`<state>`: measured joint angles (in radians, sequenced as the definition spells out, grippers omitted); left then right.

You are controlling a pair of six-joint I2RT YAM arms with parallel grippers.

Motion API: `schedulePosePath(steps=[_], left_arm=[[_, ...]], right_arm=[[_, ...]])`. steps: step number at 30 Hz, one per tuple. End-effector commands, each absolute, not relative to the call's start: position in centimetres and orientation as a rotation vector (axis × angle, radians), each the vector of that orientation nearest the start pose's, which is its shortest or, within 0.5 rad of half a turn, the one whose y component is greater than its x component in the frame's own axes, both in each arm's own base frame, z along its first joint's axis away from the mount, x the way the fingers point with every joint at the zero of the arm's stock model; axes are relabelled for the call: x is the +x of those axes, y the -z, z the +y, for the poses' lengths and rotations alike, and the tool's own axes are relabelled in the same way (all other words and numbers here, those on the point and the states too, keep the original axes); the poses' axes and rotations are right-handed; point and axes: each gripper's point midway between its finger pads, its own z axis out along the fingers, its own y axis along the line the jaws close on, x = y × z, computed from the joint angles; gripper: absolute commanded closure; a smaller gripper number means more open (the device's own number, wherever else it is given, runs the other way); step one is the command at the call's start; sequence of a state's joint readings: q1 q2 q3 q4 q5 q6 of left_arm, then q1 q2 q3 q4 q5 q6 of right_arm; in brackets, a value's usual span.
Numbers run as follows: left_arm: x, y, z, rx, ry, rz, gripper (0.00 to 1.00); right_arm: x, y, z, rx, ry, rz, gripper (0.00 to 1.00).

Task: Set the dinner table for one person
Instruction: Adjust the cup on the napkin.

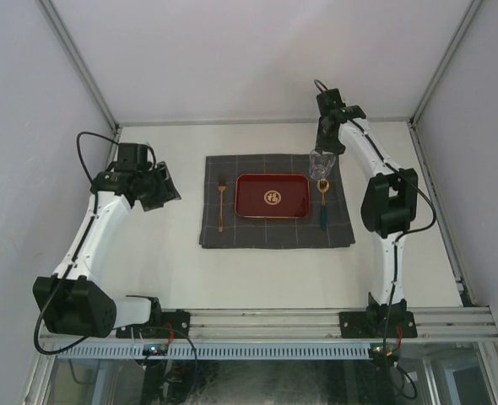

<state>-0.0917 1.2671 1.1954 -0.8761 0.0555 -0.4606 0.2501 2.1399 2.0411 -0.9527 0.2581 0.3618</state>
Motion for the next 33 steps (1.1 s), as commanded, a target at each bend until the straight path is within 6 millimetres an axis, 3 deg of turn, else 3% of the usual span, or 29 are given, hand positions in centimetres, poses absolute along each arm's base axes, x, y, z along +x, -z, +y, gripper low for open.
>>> schedulePosePath(steps=[1, 18, 29, 31, 33], left_arm=[[31.4, -19.6, -5.7, -0.435, 0.290, 2.460, 0.41], [32.6, -18.7, -5.8, -0.441, 0.280, 2.496, 0.41], [32.8, -18.2, -5.8, -0.446, 0.274, 2.512, 0.42], [32.8, -18.1, -5.8, -0.447, 0.274, 2.514, 0.41], [32.9, -18.0, -5.9, -0.449, 0.276, 2.517, 0.42]], right_arm=[[50.8, -15.1, 8.9, 0.241, 0.082, 2.535, 0.60], [52.6, -13.3, 7.3, 0.278, 0.077, 2.557, 0.61], [52.7, -10.7, 6.5, 0.299, 0.089, 2.611, 0.61], [52.7, -10.4, 6.4, 0.300, 0.087, 2.618, 0.64], [52.8, -10.3, 6.5, 0.297, 0.076, 2.616, 0.73]])
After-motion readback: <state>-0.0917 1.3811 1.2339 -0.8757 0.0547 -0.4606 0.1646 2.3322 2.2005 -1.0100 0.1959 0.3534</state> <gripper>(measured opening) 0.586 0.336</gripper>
